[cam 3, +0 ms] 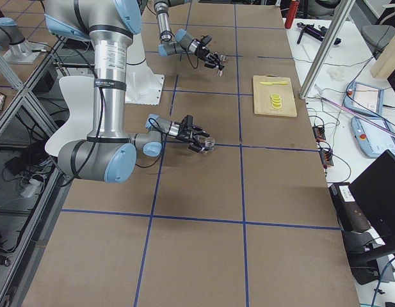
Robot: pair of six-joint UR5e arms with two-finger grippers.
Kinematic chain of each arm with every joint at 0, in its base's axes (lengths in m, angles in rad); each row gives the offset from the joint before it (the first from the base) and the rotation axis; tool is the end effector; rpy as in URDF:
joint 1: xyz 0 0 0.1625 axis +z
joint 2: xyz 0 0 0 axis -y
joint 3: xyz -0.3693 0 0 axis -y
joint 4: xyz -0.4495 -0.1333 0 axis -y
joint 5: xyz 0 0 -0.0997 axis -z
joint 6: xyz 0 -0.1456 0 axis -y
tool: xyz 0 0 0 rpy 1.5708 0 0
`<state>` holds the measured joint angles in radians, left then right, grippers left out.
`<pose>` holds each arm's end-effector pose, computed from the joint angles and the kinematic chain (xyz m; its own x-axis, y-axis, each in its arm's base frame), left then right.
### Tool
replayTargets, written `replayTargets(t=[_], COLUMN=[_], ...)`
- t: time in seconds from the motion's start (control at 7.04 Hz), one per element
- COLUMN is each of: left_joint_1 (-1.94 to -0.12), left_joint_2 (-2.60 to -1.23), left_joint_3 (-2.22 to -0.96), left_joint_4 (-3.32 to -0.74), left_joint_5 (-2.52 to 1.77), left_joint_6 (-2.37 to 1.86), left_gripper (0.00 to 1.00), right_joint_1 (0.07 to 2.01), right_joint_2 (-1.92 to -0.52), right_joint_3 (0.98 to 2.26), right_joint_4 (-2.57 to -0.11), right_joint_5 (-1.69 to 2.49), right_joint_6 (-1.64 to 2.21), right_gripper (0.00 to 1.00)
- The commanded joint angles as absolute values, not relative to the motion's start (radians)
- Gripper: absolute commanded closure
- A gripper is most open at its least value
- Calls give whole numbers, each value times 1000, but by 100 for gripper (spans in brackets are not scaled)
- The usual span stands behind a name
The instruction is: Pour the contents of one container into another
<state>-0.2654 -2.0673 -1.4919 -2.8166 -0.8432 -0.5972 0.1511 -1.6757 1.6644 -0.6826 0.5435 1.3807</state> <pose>0.6015 -0.4020 0.1956 0.6402 0.4659 -0.6108 0.5433 0.2875 0.7888 -0.4876 -0.3351 0.5064 0.7585 0.0166 0.6515 -0.5957 0.4230 0.6828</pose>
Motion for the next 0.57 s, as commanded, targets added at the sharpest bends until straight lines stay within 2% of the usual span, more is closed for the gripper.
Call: replayTargets(t=[0.0, 0.43], left_joint_1=[-265, -264], left_joint_2=[-2065, -2065], left_joint_3=[-1488, -1482], left_joint_4=[-2816, -2818], left_joint_5=[-842, -842], left_joint_6=[-597, -597], left_gripper=[100, 100], right_joint_1=[164, 176], right_joint_2=[-1672, -1648], right_joint_3=[1663, 1641], right_joint_4=[-683, -683], right_joint_5=[575, 577], right_joint_6=[1381, 1364], right_gripper=[5, 5])
